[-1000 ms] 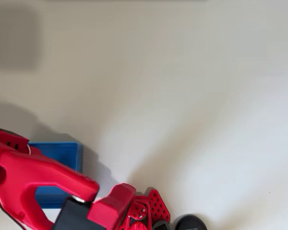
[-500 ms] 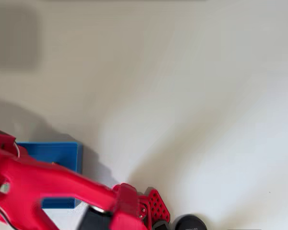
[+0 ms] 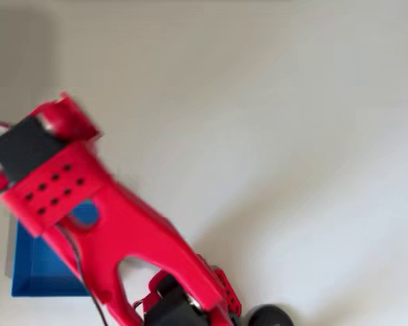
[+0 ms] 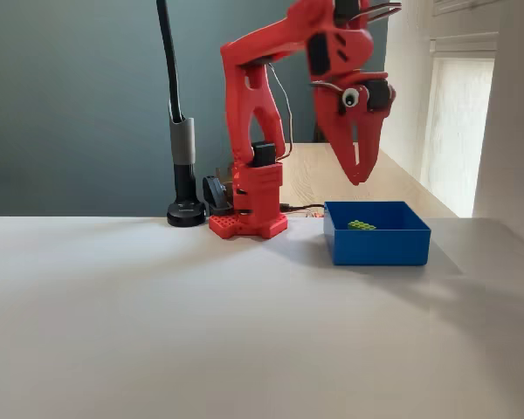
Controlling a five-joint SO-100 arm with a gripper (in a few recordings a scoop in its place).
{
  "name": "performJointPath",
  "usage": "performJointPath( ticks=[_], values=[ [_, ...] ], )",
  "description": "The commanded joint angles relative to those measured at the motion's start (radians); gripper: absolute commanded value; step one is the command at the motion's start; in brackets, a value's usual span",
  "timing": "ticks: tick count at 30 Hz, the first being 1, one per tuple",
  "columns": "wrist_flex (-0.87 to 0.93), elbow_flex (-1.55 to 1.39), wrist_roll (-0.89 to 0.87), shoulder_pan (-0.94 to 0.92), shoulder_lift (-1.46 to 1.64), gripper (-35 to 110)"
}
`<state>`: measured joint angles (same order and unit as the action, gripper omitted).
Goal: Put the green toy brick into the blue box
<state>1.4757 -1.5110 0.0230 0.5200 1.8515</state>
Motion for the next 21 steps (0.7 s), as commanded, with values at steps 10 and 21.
performJointPath(
  ticks=[10, 21],
  values=[
    [-0.198, -0.158, -0.009, -0.382, 0.13, 0],
    [-0.413, -0.638, 0.032, -0.476, 0.5, 0]
  ],
)
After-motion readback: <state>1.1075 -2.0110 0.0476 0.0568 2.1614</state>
